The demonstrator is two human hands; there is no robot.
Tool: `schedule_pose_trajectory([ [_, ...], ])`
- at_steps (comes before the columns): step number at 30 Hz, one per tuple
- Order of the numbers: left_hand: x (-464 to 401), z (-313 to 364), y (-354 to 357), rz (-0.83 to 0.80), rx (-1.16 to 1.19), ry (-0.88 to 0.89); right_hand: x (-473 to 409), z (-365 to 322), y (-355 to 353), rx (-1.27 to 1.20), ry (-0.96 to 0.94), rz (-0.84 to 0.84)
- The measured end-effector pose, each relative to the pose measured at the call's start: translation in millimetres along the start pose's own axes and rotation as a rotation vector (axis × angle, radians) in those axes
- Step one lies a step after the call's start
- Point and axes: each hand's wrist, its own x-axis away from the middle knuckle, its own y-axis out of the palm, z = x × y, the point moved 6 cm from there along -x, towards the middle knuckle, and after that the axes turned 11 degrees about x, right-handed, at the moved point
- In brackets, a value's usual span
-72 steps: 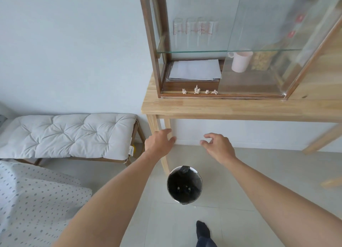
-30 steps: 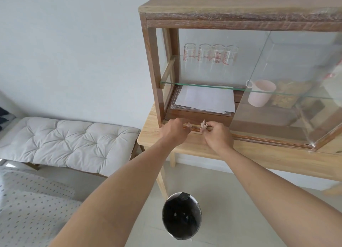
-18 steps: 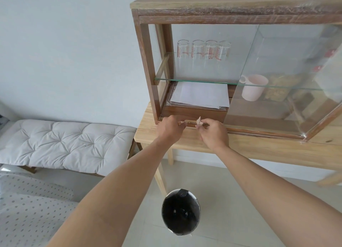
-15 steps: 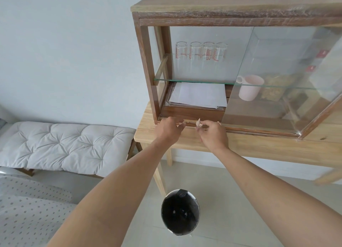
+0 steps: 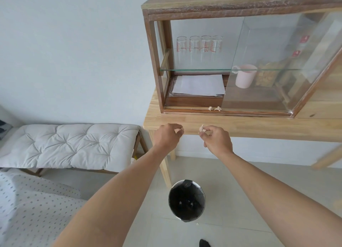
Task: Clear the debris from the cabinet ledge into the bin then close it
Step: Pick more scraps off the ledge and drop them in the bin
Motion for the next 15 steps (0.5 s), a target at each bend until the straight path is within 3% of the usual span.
schedule_pose_trajectory([
  [15, 92, -89, 66, -0.175, -0.141, -0.105, 67, 72, 83, 0.1, 0.082, -0.211],
])
